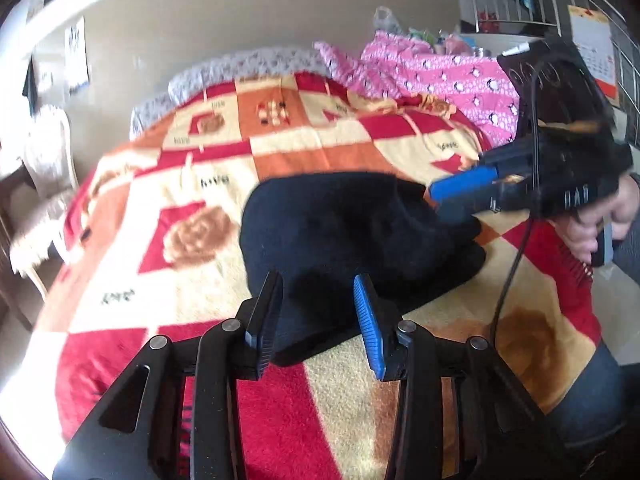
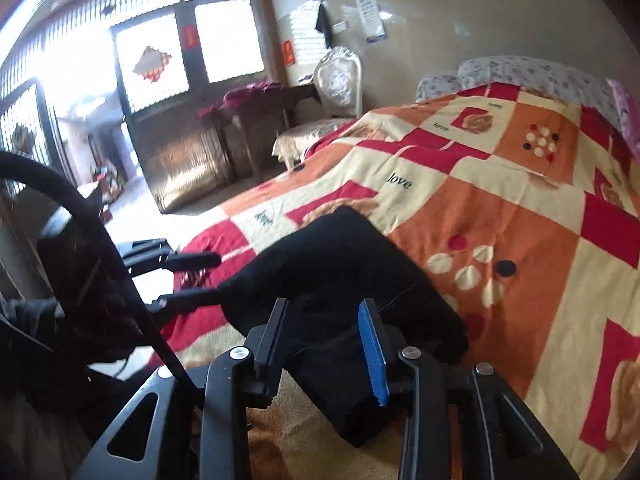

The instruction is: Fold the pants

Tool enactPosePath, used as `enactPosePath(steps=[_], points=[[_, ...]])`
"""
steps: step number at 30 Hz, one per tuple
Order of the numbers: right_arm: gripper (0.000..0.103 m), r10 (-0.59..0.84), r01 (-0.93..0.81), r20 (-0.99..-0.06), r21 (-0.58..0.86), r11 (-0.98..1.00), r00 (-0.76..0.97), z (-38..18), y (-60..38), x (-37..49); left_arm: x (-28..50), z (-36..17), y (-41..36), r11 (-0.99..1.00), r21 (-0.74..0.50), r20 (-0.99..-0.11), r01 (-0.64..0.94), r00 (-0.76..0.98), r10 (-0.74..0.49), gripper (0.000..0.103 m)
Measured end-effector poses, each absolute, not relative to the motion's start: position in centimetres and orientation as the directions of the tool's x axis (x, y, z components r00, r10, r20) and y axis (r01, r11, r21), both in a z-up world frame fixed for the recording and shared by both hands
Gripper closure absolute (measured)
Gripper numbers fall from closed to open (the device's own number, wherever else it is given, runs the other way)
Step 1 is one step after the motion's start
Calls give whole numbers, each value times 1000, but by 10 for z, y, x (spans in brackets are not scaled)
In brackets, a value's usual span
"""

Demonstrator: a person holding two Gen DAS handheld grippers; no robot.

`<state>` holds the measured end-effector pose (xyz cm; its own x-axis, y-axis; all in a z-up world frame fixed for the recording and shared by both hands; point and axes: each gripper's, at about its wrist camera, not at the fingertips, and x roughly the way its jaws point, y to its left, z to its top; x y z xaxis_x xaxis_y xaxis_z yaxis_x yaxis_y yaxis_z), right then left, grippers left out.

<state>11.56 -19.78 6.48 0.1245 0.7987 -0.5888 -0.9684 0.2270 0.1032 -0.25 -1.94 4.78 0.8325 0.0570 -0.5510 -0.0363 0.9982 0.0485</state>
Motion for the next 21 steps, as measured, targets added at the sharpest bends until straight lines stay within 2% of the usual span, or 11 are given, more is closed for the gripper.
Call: enactPosePath(steps=[3, 7, 10, 12, 14, 17, 19, 21], points=[[71, 656, -962, -735, 17, 271, 172, 17, -185, 121, 20, 23, -16, 999, -24, -641, -42, 767, 16, 66], [70, 695, -946, -710, 137, 295, 114, 3, -202, 143, 7, 13, -16, 998, -45, -637, -38, 770, 1, 66], [70, 686, -946, -719, 138, 294, 108, 15, -201, 144, -4, 40, -7, 997, -66, -564, -25, 826, -17, 66], [70, 736, -941, -665, 158, 299, 122, 35, -203, 148, 1, 62, 4, 995, -94, -508, -36, 861, -17, 66], [70, 775, -926, -606, 161, 343, 181, 50, -205, 157, 24, 76, 12, 993, -106, -507, -52, 862, -9, 62], [70, 753, -905, -611, 133, 404, 246, 49, -186, 170, 78, 67, 27, 975, -220, -598, -28, 793, -112, 62], [70, 706, -906, -666, 105, 409, 242, 32, -169, 179, 111, 43, 33, 965, -252, -694, -74, 709, -127, 62], [69, 642, -904, -729, 74, 422, 240, 16, -154, 181, 123, 28, 34, 964, -244, -729, -102, 676, -112, 60]])
